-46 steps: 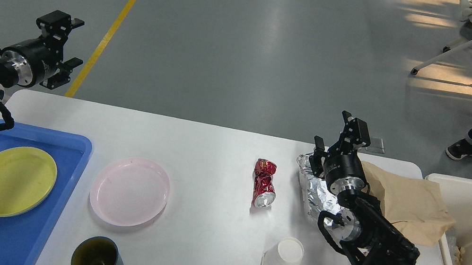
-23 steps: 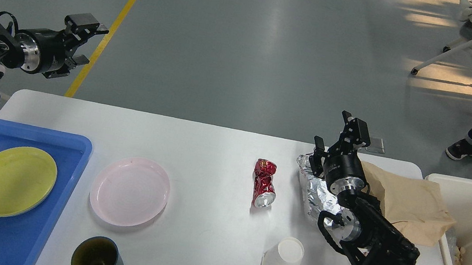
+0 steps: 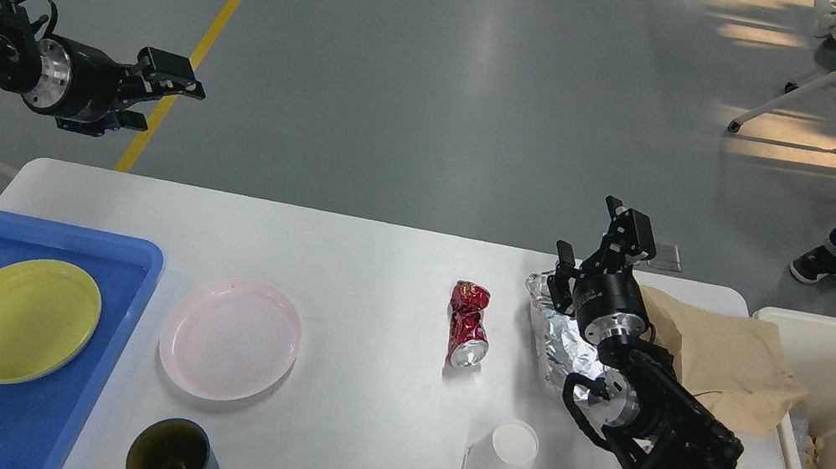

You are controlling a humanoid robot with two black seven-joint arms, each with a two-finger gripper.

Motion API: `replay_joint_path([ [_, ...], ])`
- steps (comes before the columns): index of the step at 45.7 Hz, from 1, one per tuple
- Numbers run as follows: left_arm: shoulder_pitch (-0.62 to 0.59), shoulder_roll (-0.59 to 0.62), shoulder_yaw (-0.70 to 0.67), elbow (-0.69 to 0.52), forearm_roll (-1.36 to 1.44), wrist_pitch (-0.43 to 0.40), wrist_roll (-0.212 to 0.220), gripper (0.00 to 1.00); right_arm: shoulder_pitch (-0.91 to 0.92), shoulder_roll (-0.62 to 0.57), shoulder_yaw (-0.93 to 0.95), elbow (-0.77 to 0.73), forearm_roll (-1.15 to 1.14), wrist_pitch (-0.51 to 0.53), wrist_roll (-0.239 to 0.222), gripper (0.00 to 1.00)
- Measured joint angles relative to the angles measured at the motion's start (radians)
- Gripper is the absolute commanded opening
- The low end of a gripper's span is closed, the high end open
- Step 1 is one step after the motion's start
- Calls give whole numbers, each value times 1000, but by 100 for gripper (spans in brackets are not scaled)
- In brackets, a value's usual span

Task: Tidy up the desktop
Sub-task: 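Swing the left gripper over the dark green cup beside the pink plate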

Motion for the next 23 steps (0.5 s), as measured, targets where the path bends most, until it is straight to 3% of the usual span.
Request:
replay_joint_path([
  [9,-70,1,105,-25,0,-150,2,97,0,0,0,0,0,0,0,100],
  [23,-295,61,294,-317,1,-166,3,97,0,0,0,0,0,0,0,100],
])
